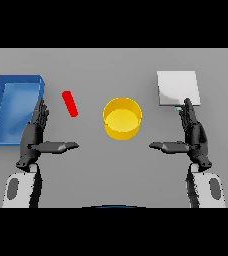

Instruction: Pick up the red beaker and tilt it to pour out 1 green nut into yellow bowl. Pick up the yellow bowl and place it on the metallic measuring scale.

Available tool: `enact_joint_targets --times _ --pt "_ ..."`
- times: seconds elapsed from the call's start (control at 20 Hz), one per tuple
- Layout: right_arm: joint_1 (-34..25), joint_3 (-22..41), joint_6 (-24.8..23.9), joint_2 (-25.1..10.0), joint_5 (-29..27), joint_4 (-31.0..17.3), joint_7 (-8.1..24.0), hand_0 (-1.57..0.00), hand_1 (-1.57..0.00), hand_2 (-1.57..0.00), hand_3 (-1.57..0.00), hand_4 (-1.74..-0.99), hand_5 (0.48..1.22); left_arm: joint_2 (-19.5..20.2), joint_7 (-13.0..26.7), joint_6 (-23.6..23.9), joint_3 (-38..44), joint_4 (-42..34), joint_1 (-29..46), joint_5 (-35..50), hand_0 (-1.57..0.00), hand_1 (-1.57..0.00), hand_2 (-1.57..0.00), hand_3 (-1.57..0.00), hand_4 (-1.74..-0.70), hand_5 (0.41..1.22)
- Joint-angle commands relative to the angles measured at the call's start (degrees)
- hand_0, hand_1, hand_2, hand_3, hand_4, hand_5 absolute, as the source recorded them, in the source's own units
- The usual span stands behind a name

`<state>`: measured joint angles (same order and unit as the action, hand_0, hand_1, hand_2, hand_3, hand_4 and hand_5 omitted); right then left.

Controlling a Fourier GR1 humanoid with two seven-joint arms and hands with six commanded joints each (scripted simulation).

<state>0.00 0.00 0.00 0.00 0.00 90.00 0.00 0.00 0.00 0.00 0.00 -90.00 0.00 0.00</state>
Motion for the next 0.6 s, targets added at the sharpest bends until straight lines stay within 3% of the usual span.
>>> enact_joint_targets --times 0.0,0.25,0.3,0.35,0.4,0.55 --pt "0.07 0.07 -0.06 0.07 0.03 0.05 -0.05 0.00 0.00 0.00 0.00 -1.167 0.599 0.11 0.00 -0.01 0.11 0.02 -0.02 0.10 0.00 0.00 0.00 0.00 -1.15 0.599" --pt "1.21 0.92 -0.28 0.68 0.57 1.05 -0.54 0.00 0.00 0.00 0.00 -1.167 0.599 1.44 -0.16 -0.85 1.33 0.33 0.08 1.29 0.00 0.00 0.00 0.00 -1.15 0.599" --pt "2.93 3.20 -2.38 -1.75 7.32 2.85 -3.98 0.00 0.00 0.00 0.00 -1.167 0.599 2.73 -1.44 -1.25 -0.46 -1.56 1.57 -1.21 0.00 0.00 0.00 0.00 -1.15 0.599" --pt "4.77 5.09 -3.70 -2.72 11.66 4.60 -5.42 0.00 0.00 0.00 0.00 -1.163 0.595 3.83 -1.83 -1.89 -1.61 -3.61 3.41 -2.47 0.00 0.00 0.00 0.00 -1.16 0.599" --pt "5.57 6.76 -4.83 -2.74 14.94 5.74 -5.73 0.00 0.00 0.00 0.00 -1.162 0.594 4.66 -1.34 -2.04 -2.09 -5.45 4.51 -3.10 0.00 0.00 0.00 0.00 -1.16 0.599" --pt "6.39 7.76 -5.82 -2.90 17.71 6.47 -3.96 0.00 0.00 0.00 0.00 -1.162 0.591 5.38 1.89 -2.30 -3.38 -7.14 4.71 -4.34 0.00 0.00 0.00 0.00 -1.16 0.600"
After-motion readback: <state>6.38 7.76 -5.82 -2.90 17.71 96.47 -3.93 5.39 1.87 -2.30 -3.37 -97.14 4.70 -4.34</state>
